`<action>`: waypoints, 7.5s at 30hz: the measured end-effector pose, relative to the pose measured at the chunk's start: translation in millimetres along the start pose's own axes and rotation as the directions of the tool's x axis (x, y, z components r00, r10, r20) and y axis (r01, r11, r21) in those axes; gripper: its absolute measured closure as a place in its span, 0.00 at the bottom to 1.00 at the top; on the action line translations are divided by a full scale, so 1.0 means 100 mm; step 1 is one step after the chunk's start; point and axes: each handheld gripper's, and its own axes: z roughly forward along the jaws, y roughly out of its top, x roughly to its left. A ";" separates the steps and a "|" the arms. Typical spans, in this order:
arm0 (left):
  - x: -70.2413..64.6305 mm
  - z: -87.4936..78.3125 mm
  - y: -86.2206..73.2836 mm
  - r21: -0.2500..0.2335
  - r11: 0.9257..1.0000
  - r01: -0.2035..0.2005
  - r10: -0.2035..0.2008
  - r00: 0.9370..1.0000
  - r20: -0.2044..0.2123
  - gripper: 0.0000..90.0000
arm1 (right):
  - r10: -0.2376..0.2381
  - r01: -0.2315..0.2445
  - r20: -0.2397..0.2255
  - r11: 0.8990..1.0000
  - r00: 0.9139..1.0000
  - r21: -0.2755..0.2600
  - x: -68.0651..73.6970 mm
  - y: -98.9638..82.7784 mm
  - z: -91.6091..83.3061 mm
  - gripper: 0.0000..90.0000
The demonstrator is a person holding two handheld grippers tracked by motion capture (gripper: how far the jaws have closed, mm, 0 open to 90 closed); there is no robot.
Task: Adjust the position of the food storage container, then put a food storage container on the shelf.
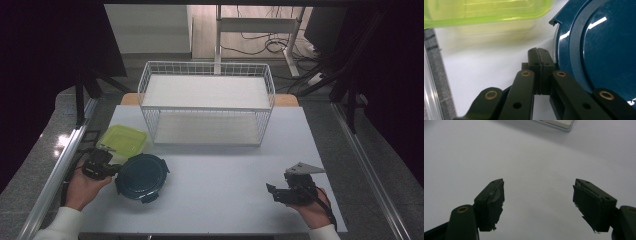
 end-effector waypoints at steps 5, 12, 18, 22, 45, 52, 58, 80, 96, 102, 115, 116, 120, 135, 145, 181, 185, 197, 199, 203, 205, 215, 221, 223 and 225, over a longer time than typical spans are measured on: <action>-0.18 0.02 0.05 0.010 1.000 -0.023 0.023 1.000 0.003 1.00 | -0.004 0.004 -0.003 1.000 1.000 0.000 0.00 0.01 0.00 0.28; -0.42 0.07 0.14 0.006 0.997 -0.072 0.071 0.997 0.039 1.00 | -0.002 0.002 -0.002 1.000 1.000 0.001 0.00 0.00 0.01 0.28; -0.59 0.12 0.22 0.002 0.996 -0.089 0.089 0.994 0.061 1.00 | -0.003 0.003 -0.001 1.000 1.000 -0.002 0.00 0.00 -0.01 0.28; -0.72 0.15 0.27 0.000 0.994 -0.113 0.113 0.990 0.085 1.00 | -0.006 0.006 -0.001 1.000 1.000 -0.001 0.02 0.00 0.00 0.28; -0.76 0.14 0.29 -0.016 0.992 -0.124 0.125 0.983 0.134 1.00 | -0.004 0.004 0.016 1.000 1.000 -0.002 0.01 -0.01 -0.02 0.28; -0.66 -0.06 0.08 -0.019 0.994 -0.107 0.108 0.991 0.082 1.00 | 0.001 -0.001 0.024 1.000 1.000 -0.007 0.01 -0.02 -0.05 0.28; -0.53 -0.03 -0.17 0.013 0.999 -0.030 0.029 0.996 0.087 1.00 | 0.000 0.000 0.024 1.000 1.000 -0.003 0.03 -0.01 -0.03 0.28; -0.93 0.15 -0.07 0.071 0.996 -0.046 0.033 0.983 0.181 1.00 | -0.001 0.001 0.025 1.000 1.000 0.004 0.02 -0.01 -0.01 0.28; -1.23 0.30 0.20 0.056 0.992 -0.112 0.097 0.970 0.223 1.00 | -0.003 0.003 0.018 1.000 1.000 0.003 0.01 0.00 0.00 0.28; -1.41 0.35 0.29 0.050 0.990 -0.133 0.117 0.963 0.242 1.00 | -0.002 0.002 0.018 1.000 1.000 0.001 0.01 0.00 -0.01 0.28; -1.57 0.39 0.32 0.027 0.988 -0.151 0.138 0.952 0.272 1.00 | -0.004 0.004 0.020 1.000 1.000 0.001 0.02 0.00 -0.01 0.28; -1.57 0.39 0.31 0.026 0.988 -0.153 0.141 0.951 0.277 1.00 | -0.006 0.006 0.021 1.000 1.000 0.002 0.03 0.00 -0.01 0.28; -1.57 0.40 0.29 0.015 0.988 -0.153 0.142 0.944 0.297 1.00 | -0.005 0.005 0.023 1.000 1.000 0.001 0.03 0.00 -0.01 0.28; -1.26 0.05 0.23 -0.178 0.979 -0.097 0.146 0.948 0.282 0.99 | 0.011 -0.013 -0.029 0.996 1.000 -0.090 0.16 0.04 -0.08 0.28; -1.32 -0.04 0.27 -0.260 0.966 -0.015 0.086 0.960 0.265 0.35 | 0.003 -0.008 -0.046 0.995 0.999 -0.103 0.19 -0.02 -0.17 0.27; -1.33 0.08 0.23 -0.148 0.982 0.117 -0.032 0.875 0.482 0.10 | 0.094 -0.098 -0.365 0.995 0.926 0.009 0.65 0.30 0.31 0.13; -1.36 0.09 0.22 -0.132 0.980 0.149 -0.058 0.850 0.524 0.09 | 0.102 -0.097 -0.378 0.995 0.920 0.034 0.72 0.35 0.41 0.10; -1.46 0.24 0.24 -0.076 0.977 0.200 -0.118 0.800 0.588 0.09 | 0.212 -0.169 -0.432 0.976 0.877 0.137 0.65 0.49 0.77 0.08; -1.48 0.28 0.24 -0.060 0.978 0.199 -0.126 0.797 0.591 0.09 | 0.222 -0.174 -0.436 0.973 0.872 0.148 0.65 0.48 0.80 0.08; -1.52 0.36 0.20 -0.029 0.980 0.198 -0.141 0.785 0.603 0.09 | 0.254 -0.196 -0.457 0.966 0.853 0.171 0.62 0.45 0.84 0.08; -1.54 0.41 0.19 -0.009 0.978 0.209 -0.160 0.774 0.612 0.09 | 0.264 -0.200 -0.463 0.962 0.846 0.183 0.63 0.44 0.86 0.08; -1.60 0.52 0.16 0.047 0.972 0.230 -0.204 0.729 0.653 0.14 | 0.341 -0.245 -0.497 0.937 0.798 0.250 0.68 0.37 0.96 0.11; -1.60 0.50 0.16 0.055 0.958 0.281 -0.250 0.726 0.641 0.22 | 0.416 -0.303 -0.496 0.907 0.763 0.294 0.66 0.37 0.96 0.21; -1.61 0.46 0.16 0.049 0.960 0.276 -0.244 0.740 0.627 0.25 | 0.441 -0.324 -0.490 0.895 0.752 0.307 0.64 0.37 0.95 0.23; -1.62 0.45 0.16 0.052 0.958 0.282 -0.252 0.740 0.624 0.25 | 0.449 -0.332 -0.485 0.891 0.751 0.311 0.63 0.37 0.93 0.25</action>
